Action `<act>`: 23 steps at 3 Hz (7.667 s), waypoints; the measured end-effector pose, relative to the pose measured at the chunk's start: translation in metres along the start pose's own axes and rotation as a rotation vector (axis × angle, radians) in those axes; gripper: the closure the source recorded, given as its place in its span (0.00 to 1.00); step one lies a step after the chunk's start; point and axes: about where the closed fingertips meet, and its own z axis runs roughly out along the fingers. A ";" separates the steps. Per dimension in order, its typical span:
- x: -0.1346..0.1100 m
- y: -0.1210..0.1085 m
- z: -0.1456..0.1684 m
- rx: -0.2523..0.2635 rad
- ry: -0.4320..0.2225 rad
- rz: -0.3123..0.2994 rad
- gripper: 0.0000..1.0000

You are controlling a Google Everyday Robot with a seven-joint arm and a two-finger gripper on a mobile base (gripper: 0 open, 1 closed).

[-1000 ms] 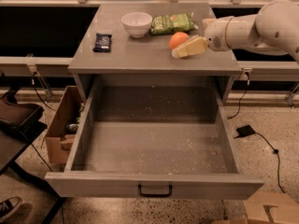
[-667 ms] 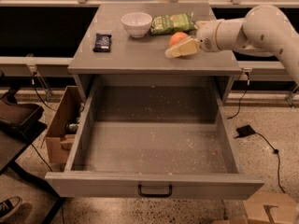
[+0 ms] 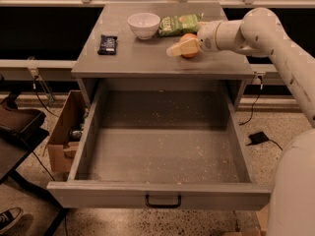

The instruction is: Place orange into top drawer

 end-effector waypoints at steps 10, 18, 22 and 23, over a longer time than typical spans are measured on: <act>0.020 -0.005 0.015 -0.006 0.097 0.026 0.65; 0.162 0.131 -0.125 -0.034 0.096 -0.064 1.00; 0.271 0.176 -0.082 -0.111 0.153 0.055 0.81; 0.271 0.176 -0.081 -0.111 0.153 0.055 0.57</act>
Offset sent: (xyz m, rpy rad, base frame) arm 0.0076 -0.0027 -0.0079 0.0074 0.0210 -0.0125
